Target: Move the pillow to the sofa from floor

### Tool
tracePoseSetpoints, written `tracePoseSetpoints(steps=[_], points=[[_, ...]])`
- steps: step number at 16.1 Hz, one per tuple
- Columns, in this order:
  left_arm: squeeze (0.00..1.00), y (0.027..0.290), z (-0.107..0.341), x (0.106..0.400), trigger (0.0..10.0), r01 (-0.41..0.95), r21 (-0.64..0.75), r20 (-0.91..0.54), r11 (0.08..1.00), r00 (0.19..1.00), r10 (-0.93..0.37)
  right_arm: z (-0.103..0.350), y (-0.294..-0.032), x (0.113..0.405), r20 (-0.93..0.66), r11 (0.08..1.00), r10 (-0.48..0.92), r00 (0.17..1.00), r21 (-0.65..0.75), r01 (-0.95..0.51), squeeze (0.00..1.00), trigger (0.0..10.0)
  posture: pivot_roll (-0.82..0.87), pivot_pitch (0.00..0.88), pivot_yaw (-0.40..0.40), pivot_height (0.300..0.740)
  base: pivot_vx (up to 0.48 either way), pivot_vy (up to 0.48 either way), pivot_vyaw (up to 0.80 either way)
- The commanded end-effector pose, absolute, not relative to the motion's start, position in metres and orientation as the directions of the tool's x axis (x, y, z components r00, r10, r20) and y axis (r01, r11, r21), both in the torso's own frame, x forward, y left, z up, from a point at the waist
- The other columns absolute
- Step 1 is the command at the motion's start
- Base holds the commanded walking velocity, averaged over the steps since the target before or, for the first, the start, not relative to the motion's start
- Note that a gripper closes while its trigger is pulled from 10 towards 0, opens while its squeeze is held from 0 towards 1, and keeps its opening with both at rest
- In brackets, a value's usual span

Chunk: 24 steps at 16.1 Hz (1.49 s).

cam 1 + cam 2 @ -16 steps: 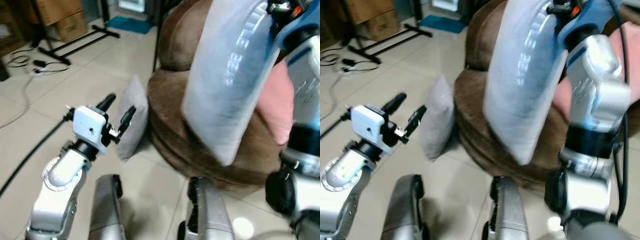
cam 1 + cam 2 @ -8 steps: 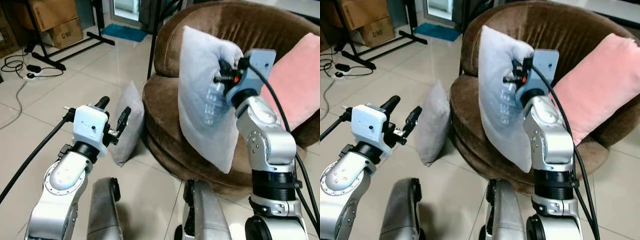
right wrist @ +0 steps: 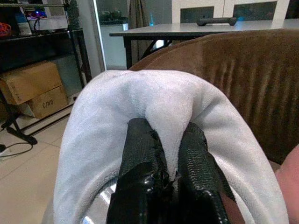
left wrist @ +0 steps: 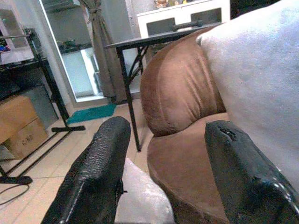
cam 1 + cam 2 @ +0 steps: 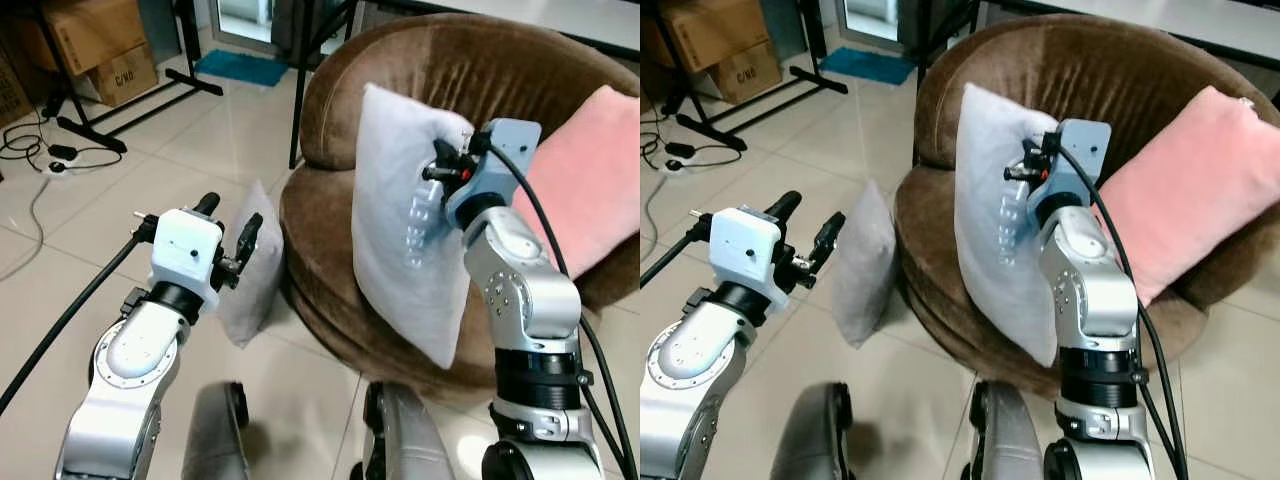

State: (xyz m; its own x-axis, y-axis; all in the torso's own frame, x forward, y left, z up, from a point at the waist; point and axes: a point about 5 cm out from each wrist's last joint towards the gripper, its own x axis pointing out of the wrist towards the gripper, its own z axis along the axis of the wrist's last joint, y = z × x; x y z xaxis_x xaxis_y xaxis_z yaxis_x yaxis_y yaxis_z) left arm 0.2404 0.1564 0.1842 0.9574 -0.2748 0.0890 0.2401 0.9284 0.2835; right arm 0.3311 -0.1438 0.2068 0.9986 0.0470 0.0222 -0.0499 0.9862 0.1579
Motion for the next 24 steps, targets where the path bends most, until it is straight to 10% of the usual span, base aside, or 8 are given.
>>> tracePoseSetpoints(steps=[1,12,24], points=[[0.0,0.158,0.183,0.243,10.0,0.225,0.294,0.082,0.929,0.962,-0.259,0.195,-0.147,0.327,-0.023,0.984,0.031,0.999,0.174,-0.026,0.0,10.0,0.1,0.0,-0.061,0.644,0.0,0.0,0.0],[0.0,0.159,0.177,0.248,10.0,0.236,0.315,0.073,0.919,0.96,-0.272,0.197,-0.158,0.318,-0.03,0.965,-0.01,0.999,0.262,0.018,0.0,10.0,0.1,0.0,0.005,0.74,0.0,0.0,0.0],[0.0,0.164,0.178,0.255,10.0,0.275,0.284,0.06,0.919,0.951,-0.303,0.217,-0.152,0.318,0.077,0.97,0.023,0.997,0.238,-0.041,0.0,10.0,0.11,0.0,0.029,0.74,0.062,0.0,-0.19]])
